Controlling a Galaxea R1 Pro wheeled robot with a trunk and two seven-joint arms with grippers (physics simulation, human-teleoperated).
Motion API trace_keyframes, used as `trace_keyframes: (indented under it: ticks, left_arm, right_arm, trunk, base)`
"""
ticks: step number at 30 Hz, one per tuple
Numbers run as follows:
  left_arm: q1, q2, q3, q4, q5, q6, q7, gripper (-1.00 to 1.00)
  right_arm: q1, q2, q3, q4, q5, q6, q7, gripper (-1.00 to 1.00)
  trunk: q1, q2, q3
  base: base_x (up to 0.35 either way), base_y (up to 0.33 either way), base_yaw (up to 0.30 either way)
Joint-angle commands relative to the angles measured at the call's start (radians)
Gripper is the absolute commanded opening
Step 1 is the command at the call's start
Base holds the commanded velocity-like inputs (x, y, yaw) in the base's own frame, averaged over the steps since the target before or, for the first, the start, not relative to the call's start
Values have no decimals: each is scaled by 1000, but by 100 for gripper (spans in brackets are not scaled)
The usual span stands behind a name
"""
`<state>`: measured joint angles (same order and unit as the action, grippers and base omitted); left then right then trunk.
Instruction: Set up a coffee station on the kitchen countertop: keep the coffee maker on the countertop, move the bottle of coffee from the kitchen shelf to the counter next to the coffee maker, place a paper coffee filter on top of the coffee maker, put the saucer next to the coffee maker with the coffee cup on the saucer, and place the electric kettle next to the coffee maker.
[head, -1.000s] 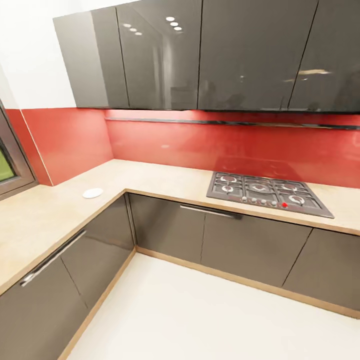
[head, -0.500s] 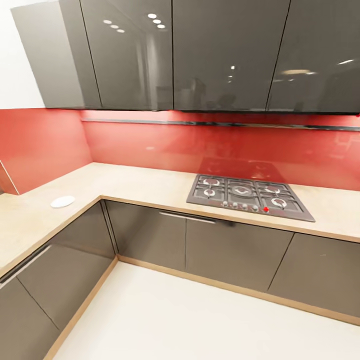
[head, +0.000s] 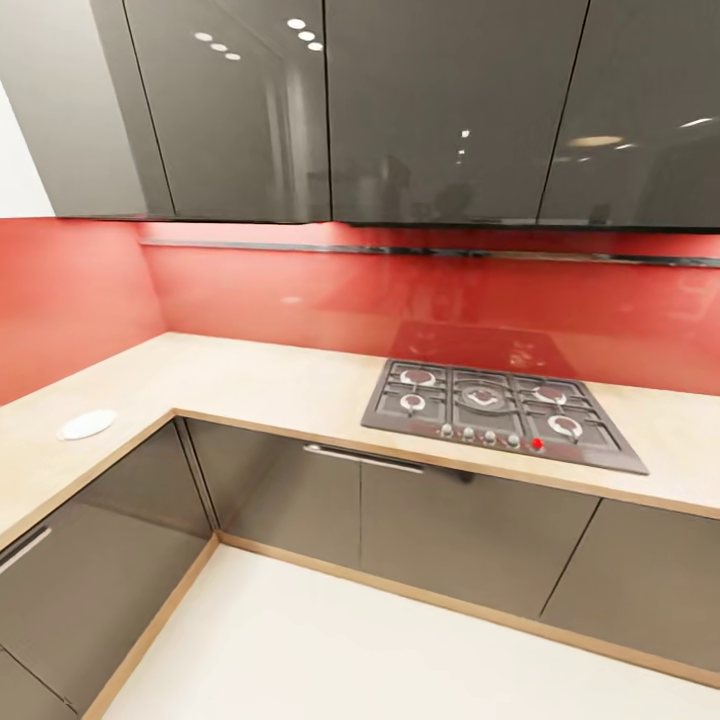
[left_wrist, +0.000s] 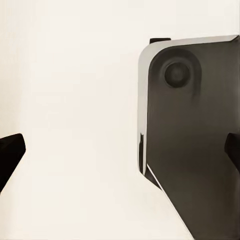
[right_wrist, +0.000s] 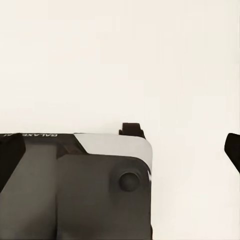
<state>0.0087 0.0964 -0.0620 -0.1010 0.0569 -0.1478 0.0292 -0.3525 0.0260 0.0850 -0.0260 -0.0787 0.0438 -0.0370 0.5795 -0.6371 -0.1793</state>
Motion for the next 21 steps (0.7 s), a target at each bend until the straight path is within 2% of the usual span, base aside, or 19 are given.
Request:
trace_keyframes:
  ticks: [1, 14, 21]
  left_arm:
    - [1, 0, -6, -2, 6, -2, 3, 100]
    - [1, 0, -3, -2, 6, -3, 3, 100]
    - [1, 2, -2, -2, 6, -6, 3, 100]
  right_arm:
    - [0, 0, 9, -2, -8, 4, -4, 100]
    - [0, -2, 8, -1, -7, 5, -6, 100]
    - [0, 2, 9, 0, -7, 5, -8, 100]
  trunk:
    - [1, -1, -1]
    - [1, -1, -1]
    - [1, -1, -1]
  base:
    - [325, -127, 0]
    - [322, -146, 4]
    - [313, -175, 237]
